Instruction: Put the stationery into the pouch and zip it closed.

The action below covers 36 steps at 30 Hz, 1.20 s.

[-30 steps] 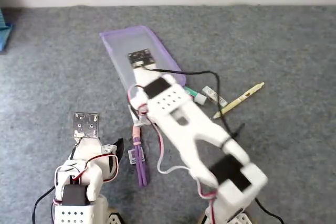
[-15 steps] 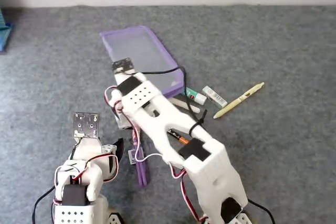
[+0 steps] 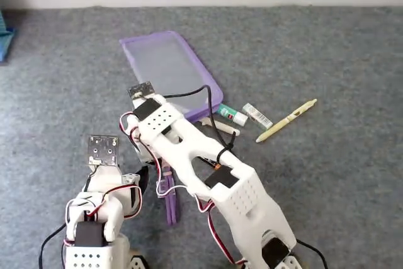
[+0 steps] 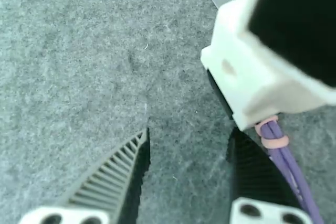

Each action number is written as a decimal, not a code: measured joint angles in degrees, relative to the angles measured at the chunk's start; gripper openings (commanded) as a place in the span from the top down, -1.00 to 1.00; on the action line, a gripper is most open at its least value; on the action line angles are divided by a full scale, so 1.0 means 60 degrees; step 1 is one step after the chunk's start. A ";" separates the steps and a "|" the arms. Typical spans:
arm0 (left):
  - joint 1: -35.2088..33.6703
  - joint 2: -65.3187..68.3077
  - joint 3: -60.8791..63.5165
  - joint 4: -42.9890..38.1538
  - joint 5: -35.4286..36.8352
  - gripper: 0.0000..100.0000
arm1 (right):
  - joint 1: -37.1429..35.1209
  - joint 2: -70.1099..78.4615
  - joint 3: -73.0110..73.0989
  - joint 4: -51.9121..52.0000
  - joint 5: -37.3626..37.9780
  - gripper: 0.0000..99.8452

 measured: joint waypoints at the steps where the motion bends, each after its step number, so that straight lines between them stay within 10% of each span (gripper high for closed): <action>1: 0.0000 0.0000 0.0000 0.0000 0.0000 0.54 | 0.0000 0.0029 -0.0015 0.0015 0.0000 0.81; 36: 0.0000 0.0000 0.0000 0.0000 0.0000 0.54 | 0.1348 -0.5055 -0.0117 0.2784 0.1084 0.98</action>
